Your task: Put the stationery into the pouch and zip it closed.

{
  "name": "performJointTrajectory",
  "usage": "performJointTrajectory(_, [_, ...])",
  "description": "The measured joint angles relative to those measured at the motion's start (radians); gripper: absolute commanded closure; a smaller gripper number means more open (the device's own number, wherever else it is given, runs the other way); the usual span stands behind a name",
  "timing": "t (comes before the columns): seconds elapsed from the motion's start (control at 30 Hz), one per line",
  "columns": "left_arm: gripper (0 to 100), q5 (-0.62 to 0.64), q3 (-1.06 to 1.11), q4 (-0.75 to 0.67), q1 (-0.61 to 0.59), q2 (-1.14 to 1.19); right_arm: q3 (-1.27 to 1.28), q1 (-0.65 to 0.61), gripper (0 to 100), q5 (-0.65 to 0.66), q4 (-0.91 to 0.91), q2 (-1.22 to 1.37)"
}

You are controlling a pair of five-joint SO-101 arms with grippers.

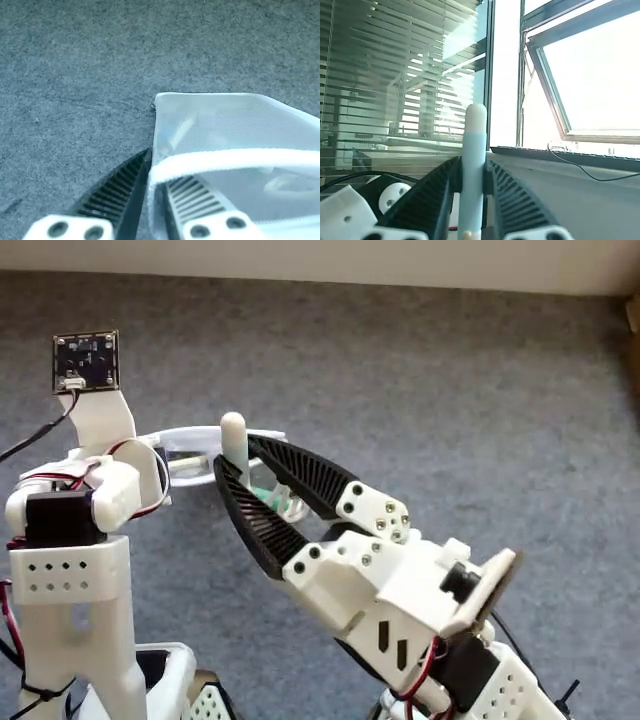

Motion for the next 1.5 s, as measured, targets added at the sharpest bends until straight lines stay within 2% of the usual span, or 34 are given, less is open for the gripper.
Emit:
performJointTrajectory(0.27, [99, 0.0, 0.0, 0.0, 0.0, 0.0, 0.0, -0.002, 99.5, 0.0, -0.198, 0.201])
performJointTrajectory(0.63, [99, 0.0, 0.0, 0.0, 0.0, 0.0, 0.0, 0.13, 99.5, 0.005, -0.486, 0.503])
performJointTrajectory(0.83, [99, 0.0, 0.0, -0.002, 0.0, 0.0, 0.043, 0.149, 99.5, 0.152, -0.644, 0.612])
performJointTrajectory(1.23, [99, 0.0, 0.0, -0.003, -0.002, 0.0, 0.273, 0.064, 99.5, 0.428, -0.671, 0.614])
performJointTrajectory(1.5, [99, 0.0, 0.002, -0.005, 0.0, 0.0, 0.388, 0.051, 99.5, 0.463, -0.671, 0.574])
